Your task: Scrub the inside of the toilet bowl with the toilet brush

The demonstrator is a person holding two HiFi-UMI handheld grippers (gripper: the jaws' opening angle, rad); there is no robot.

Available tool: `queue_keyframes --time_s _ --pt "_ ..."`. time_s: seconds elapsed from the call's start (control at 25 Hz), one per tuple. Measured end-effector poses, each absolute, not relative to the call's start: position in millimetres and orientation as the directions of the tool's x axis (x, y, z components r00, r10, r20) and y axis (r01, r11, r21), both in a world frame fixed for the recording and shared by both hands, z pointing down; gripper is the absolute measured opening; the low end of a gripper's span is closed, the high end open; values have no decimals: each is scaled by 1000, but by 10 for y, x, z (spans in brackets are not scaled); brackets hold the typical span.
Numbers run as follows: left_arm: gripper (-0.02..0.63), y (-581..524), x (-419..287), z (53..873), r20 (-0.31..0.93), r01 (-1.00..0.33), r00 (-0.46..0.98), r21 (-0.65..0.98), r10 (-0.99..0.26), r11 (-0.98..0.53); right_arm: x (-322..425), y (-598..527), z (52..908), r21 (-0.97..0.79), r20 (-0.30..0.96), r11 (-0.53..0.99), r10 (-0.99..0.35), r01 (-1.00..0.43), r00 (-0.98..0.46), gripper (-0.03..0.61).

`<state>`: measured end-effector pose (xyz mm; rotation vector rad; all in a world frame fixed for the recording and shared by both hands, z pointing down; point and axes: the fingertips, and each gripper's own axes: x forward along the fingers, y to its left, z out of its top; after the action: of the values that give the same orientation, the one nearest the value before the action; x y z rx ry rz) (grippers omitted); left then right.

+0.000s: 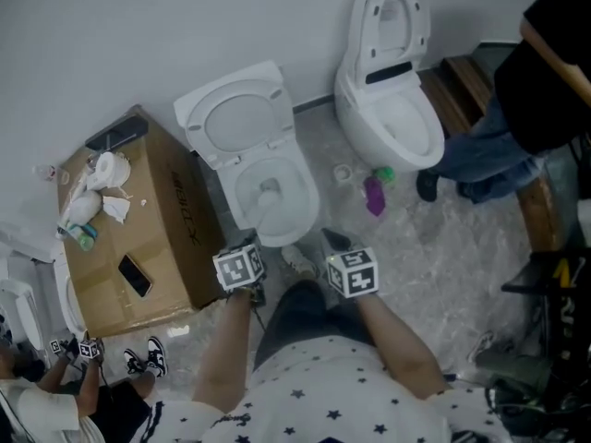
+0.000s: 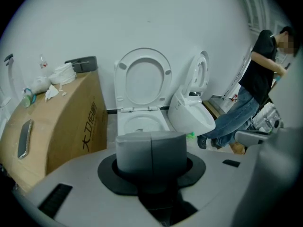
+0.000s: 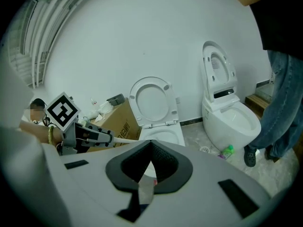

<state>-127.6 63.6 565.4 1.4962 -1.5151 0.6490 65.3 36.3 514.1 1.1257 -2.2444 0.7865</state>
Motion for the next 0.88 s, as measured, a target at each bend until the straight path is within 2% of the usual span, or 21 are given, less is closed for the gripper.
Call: queue_keyframes --time_s 0.88 --pt "153 1096 -1034 5186 816 -968 131 228 -563 105 732 681 4852 -269 641 529 -526 -805 -559 6"
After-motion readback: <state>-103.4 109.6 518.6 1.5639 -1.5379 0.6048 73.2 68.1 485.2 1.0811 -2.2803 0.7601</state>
